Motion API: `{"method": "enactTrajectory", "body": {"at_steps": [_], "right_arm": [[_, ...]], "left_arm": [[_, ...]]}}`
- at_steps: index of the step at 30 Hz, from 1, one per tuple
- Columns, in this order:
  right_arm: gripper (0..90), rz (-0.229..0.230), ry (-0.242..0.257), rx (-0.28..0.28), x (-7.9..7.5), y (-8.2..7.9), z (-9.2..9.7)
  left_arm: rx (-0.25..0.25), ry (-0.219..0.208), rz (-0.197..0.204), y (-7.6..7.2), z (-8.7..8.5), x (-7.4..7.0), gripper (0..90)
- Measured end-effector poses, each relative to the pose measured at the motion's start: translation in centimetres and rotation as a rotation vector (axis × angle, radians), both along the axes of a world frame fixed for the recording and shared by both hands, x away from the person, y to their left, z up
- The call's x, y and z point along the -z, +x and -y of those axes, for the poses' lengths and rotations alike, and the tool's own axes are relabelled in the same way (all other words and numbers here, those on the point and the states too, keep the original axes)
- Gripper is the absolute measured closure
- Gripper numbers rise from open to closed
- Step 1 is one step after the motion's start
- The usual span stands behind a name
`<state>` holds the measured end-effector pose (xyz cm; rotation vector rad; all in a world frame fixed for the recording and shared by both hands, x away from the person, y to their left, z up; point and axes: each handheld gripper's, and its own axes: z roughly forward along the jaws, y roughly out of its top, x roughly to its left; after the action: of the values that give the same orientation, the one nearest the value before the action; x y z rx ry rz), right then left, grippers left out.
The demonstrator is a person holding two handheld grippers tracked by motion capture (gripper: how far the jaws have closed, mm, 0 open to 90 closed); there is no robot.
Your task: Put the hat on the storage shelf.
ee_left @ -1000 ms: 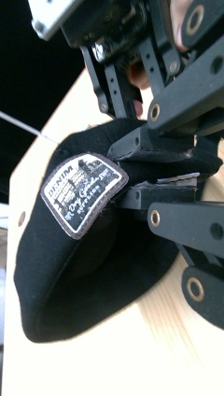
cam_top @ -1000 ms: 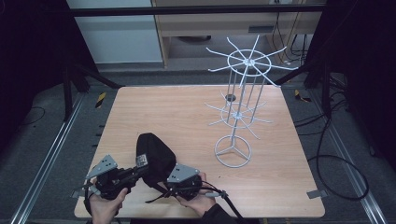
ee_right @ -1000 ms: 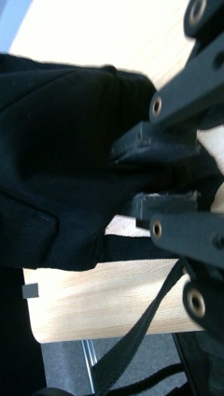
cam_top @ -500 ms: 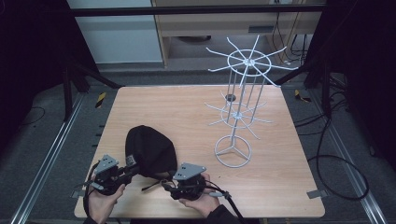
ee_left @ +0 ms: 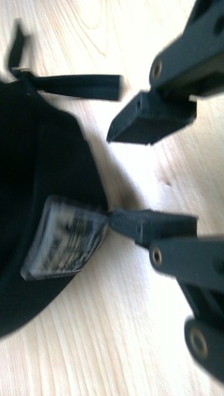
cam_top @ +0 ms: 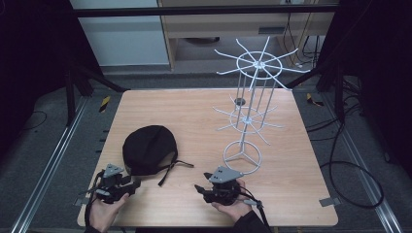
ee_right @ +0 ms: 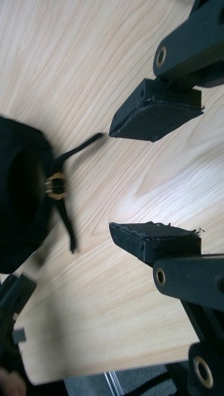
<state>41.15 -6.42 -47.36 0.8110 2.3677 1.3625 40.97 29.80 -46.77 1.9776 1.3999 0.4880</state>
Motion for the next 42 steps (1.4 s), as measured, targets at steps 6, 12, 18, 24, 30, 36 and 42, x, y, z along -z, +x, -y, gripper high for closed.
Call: {"method": "enactTrajectory", "body": {"at_steps": [6,12,18,24,30,36,42], "right_arm": [[45.6,0.001,0.001,0.055,0.0,0.0,2.4],[45.1,0.016,0.022,0.102,-0.8,-0.4,4.9],[45.0,0.003,0.02,0.17,-0.9,-1.1,7.8],[44.8,-0.014,0.024,0.238,-0.7,-1.4,10.3],[44.5,-0.019,0.025,0.311,-0.5,-1.3,12.8],[44.5,-0.034,0.026,0.355,-0.3,-1.2,14.2],[44.6,-0.037,0.019,0.36,-0.2,-1.0,14.4]], "left_arm": [[-0.013,0.025,0.066,-0.6,0.0,-1.0,32.1],[0.022,0.032,0.178,0.2,0.5,-3.3,31.2],[0.05,0.03,0.215,2.9,1.3,-5.4,32.5],[0.054,0.075,0.175,6.6,2.4,-5.7,34.8],[0.041,0.091,0.105,9.3,2.6,-4.7,43.4],[0.047,0.083,0.012,10.8,2.2,-3.4,59.4],[0.061,0.043,-0.045,11.3,2.4,-2.4,79.8]]}}
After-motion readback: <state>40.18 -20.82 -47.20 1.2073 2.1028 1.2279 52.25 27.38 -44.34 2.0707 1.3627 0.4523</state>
